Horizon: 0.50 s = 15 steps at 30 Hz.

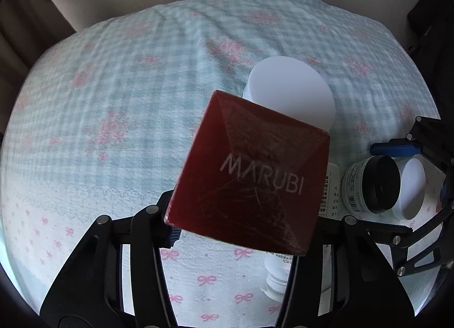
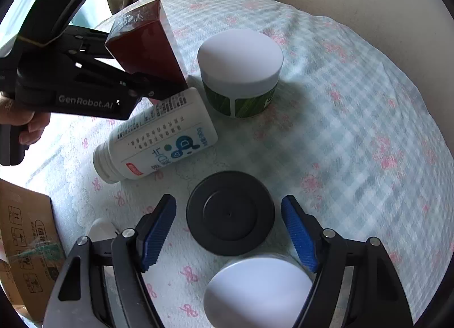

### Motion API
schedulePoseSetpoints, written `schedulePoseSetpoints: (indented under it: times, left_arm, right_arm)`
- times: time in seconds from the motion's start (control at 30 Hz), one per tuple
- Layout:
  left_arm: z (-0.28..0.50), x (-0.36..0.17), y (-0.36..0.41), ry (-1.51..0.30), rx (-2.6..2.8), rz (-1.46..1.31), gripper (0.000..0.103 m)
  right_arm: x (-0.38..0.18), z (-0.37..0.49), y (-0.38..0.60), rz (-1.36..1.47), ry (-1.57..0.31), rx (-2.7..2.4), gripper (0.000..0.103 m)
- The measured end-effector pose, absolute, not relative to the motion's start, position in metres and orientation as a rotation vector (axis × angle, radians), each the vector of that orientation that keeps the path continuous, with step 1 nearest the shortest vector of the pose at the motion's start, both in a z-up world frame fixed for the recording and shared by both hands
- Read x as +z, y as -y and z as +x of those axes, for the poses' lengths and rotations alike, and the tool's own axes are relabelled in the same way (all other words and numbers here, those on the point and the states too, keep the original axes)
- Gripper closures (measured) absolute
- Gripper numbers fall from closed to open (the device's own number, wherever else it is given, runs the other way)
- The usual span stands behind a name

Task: Organize rigid objects
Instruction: 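Grasp the red MARUBI box with the left tool while the right tool grasps the black-lidded jar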

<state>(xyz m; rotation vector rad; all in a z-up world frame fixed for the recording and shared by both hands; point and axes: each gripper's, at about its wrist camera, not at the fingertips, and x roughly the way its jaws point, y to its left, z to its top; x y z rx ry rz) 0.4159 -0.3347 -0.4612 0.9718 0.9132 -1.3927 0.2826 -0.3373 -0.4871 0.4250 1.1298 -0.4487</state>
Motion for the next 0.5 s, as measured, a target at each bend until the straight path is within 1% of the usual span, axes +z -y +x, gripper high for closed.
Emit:
schedulePoseSetpoints:
  times: [0.03, 0.1, 0.13, 0.5]
  left_arm:
    - [0.415, -0.461, 0.334, -0.905, -1.391, 0.968, 0.058]
    - [0.414, -0.461, 0.333, -0.897, -1.386, 0.960, 0.059]
    - [0.414, -0.460, 0.332, -0.894, -1.383, 0.958, 0.059]
    - [0.422, -0.441, 0.323, -0.919, -1.319, 0.864, 0.063]
  right_arm:
    - [-0.488, 0.284, 0.337, 0.423, -1.131, -0.447, 0.036]
    - [-0.492, 0.286, 0.338, 0.417, -1.150, -0.454, 0.048]
    - [-0.492, 0.287, 0.339, 0.412, -1.152, -0.458, 0.050]
    - [-0.482, 0.283, 0.342, 0.419, -1.146, -0.450, 0.051]
